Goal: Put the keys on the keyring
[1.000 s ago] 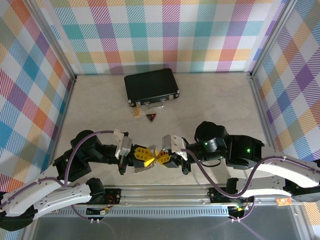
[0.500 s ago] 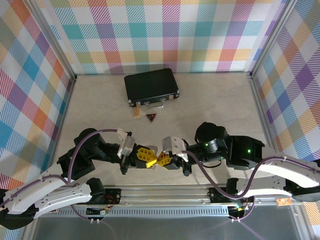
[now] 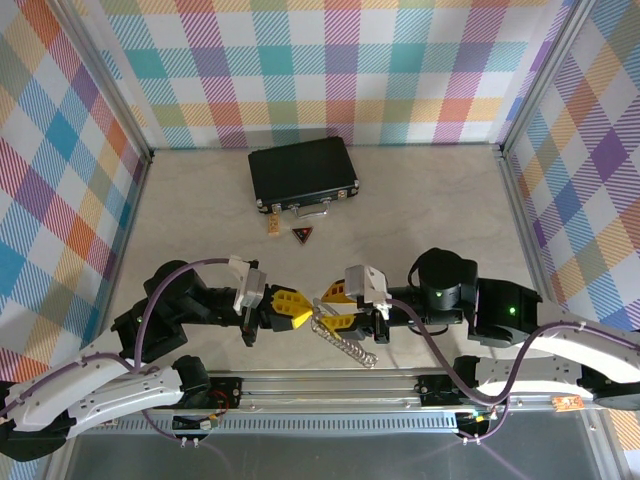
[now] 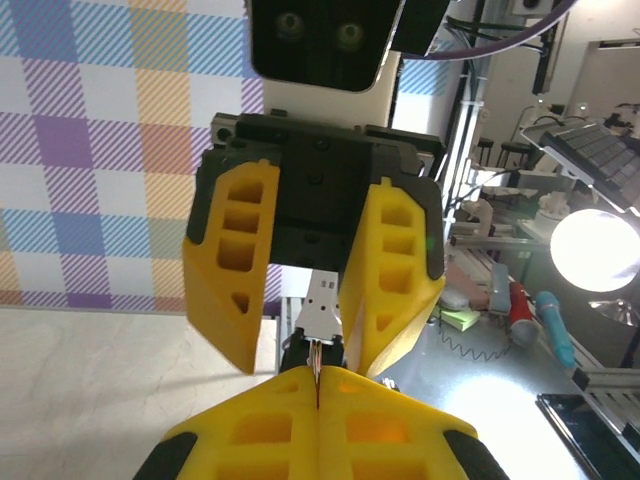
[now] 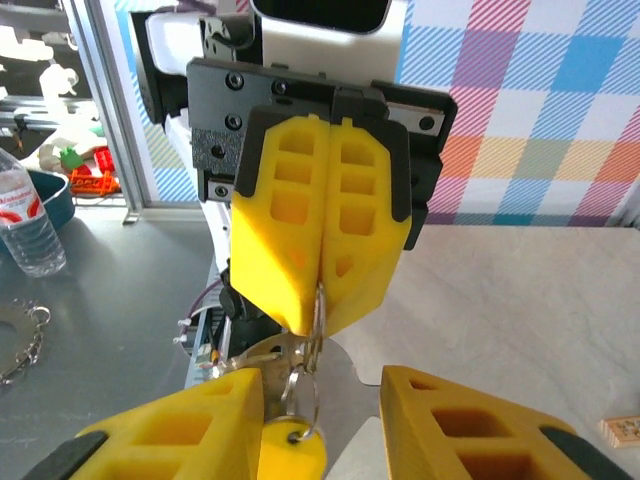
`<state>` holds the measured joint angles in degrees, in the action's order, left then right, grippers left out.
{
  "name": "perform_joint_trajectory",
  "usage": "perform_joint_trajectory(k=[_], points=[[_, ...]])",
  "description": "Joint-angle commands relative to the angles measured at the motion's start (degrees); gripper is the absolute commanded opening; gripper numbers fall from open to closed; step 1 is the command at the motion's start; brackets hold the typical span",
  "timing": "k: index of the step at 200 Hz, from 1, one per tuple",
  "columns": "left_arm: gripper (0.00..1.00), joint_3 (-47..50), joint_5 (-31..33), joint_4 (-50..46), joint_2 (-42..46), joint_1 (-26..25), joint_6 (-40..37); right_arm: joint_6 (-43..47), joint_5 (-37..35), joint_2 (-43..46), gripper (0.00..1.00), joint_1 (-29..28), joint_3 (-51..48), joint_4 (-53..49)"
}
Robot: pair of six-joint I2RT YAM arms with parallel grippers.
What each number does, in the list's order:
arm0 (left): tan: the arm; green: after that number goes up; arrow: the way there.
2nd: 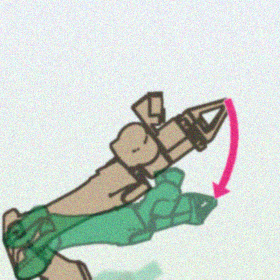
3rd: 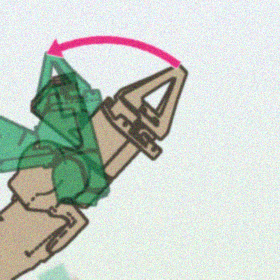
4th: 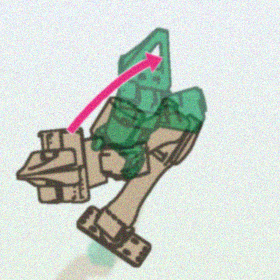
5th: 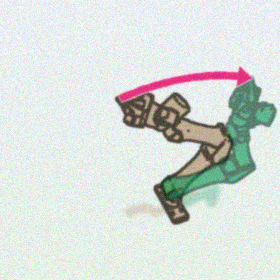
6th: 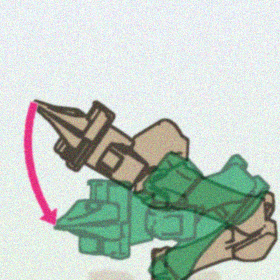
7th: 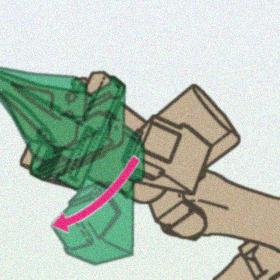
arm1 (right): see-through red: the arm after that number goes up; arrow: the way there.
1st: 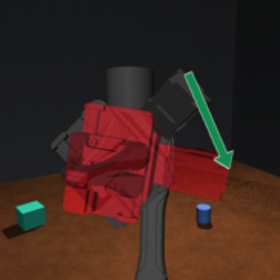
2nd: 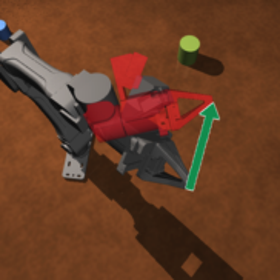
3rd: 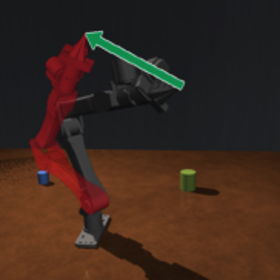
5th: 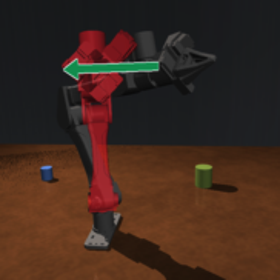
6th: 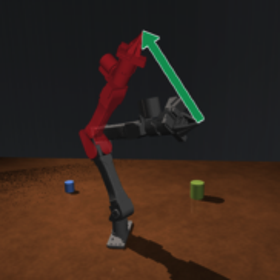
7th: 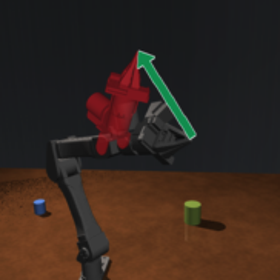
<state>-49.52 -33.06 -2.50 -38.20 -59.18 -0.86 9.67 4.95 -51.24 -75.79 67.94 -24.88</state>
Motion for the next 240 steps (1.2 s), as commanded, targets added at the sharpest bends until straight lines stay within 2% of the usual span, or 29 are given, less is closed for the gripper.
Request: perform_joint_trajectory(k=[1, 126, 170, 197, 216, 240], points=[[0.00, 1.15, 1.88, 4.03, 0.91, -0.30, -0.28, -0.45, -1.08, 0.82, 0.35, 0.10, -1.23, 4.85], [0.00, 2.41, 1.78, 5.67, 1.31, -0.25, 0.34, -0.44, -2.67, -0.55, 0.17, 0.11, -1.01, 3.79], [0.00, 2.20, 2.05, 4.93, 1.12, -0.25, 0.28, 0.07, -3.67, -1.97, 0.00, 0.11, 0.66, 0.82], [0.00, -1.01, 6.19, -4.74, 0.78, -0.24, -3.96, 1.50, -5.55, -3.44, 0.00, 0.11, 4.09, -4.75], [0.11, -4.61, 10.61, -15.23, -0.69, -0.24, -8.48, 2.91, -7.34, -5.43, 0.00, 0.09, 7.80, -10.50], [0.14, -8.33, 13.63, -23.23, -3.58, -0.25, -11.75, 3.82, -9.51, -9.91, 0.00, 0.09, 13.47, -18.31]])
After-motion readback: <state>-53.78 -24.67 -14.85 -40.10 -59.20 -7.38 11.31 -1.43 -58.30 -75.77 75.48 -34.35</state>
